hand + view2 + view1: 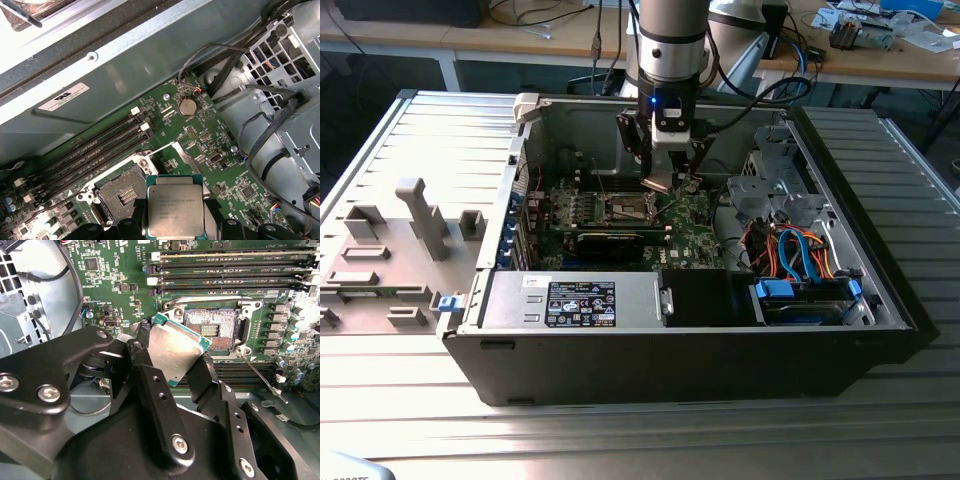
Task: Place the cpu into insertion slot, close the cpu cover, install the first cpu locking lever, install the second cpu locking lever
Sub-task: 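Place the cpu into insertion slot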
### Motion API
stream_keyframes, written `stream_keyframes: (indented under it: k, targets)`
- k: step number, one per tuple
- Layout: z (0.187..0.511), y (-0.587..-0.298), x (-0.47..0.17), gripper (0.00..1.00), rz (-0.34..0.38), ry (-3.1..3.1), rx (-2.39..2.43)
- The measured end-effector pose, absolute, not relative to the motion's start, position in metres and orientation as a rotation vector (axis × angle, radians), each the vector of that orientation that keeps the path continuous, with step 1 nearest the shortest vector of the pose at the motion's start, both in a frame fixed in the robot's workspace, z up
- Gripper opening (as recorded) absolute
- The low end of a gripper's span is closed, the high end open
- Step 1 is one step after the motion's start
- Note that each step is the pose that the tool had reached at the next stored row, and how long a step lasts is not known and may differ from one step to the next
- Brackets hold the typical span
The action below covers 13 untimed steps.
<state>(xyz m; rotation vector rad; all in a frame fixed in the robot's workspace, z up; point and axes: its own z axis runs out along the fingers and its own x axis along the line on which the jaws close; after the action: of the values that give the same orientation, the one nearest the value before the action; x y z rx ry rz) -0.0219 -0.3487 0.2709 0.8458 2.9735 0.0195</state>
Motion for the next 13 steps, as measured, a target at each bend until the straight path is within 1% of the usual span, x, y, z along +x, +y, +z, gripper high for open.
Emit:
stream_keyframes:
  k: [13]
  targets:
    - [0.2706, -0.3487, -0.0219, 0.54, 0.019, 2.969, 0.861]
